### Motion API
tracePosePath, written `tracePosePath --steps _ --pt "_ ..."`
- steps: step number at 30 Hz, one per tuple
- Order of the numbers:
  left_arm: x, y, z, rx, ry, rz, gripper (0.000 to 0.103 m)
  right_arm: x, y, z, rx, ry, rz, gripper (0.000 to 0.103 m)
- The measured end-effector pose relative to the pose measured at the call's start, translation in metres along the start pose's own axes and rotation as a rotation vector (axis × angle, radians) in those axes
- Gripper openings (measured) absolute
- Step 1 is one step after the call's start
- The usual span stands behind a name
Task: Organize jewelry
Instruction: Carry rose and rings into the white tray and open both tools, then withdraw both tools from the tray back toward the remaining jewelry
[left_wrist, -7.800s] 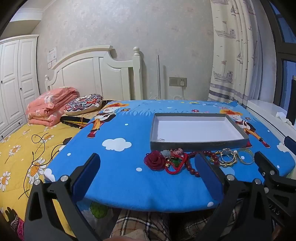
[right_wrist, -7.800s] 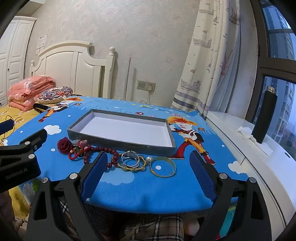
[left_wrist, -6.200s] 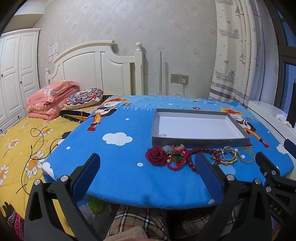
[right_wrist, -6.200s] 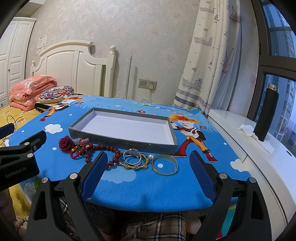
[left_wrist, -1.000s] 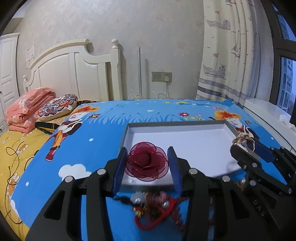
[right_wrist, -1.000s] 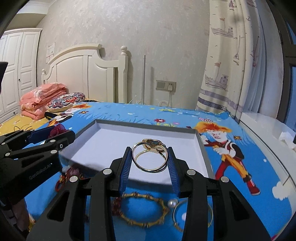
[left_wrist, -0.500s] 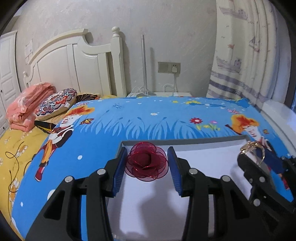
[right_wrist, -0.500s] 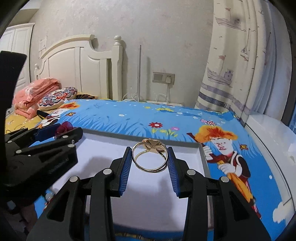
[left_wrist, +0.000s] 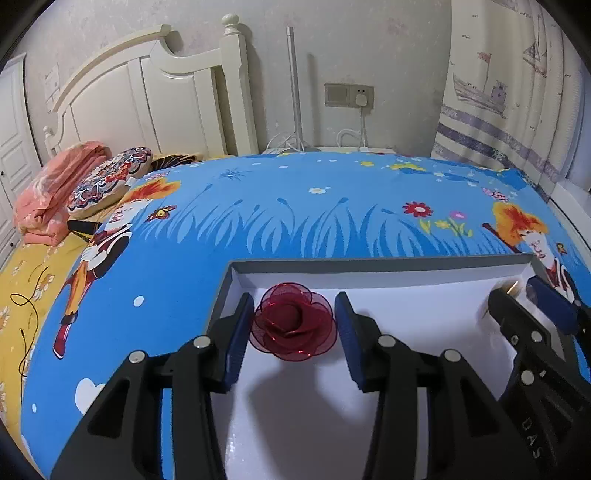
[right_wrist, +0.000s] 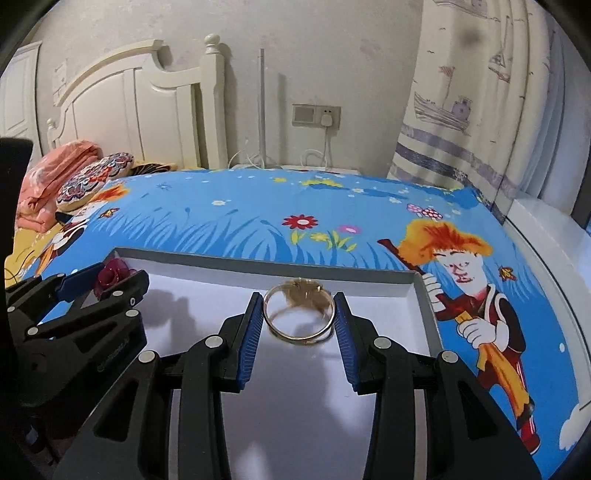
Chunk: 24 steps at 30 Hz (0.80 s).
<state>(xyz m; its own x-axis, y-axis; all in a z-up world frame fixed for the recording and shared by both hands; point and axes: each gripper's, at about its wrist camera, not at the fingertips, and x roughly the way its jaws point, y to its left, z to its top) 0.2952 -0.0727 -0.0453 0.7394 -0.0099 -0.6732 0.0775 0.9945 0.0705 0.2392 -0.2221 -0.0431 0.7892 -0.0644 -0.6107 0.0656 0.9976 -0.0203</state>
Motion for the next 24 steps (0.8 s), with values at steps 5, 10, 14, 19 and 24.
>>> tracePosePath --steps 5,10,14,19,24 --pt "-0.017 0.003 -0.002 0.025 -0.045 0.011 0.057 -0.015 -0.004 -0.001 -0.017 -0.027 -0.002 0.045" --pt "-0.044 0.007 -0.007 0.032 -0.119 0.032 0.068 -0.032 -0.011 -0.006 -0.008 -0.052 0.000 0.049" --pt "-0.061 0.013 -0.013 0.026 -0.129 0.018 0.073 -0.047 -0.011 -0.015 -0.012 -0.061 0.013 0.049" --pt "-0.096 0.025 -0.028 0.036 -0.204 0.032 0.083 -0.073 -0.013 -0.031 -0.011 -0.096 0.025 0.050" --pt "-0.125 0.042 -0.054 0.039 -0.251 0.054 0.085 -0.095 -0.015 -0.057 0.005 -0.106 0.040 0.052"
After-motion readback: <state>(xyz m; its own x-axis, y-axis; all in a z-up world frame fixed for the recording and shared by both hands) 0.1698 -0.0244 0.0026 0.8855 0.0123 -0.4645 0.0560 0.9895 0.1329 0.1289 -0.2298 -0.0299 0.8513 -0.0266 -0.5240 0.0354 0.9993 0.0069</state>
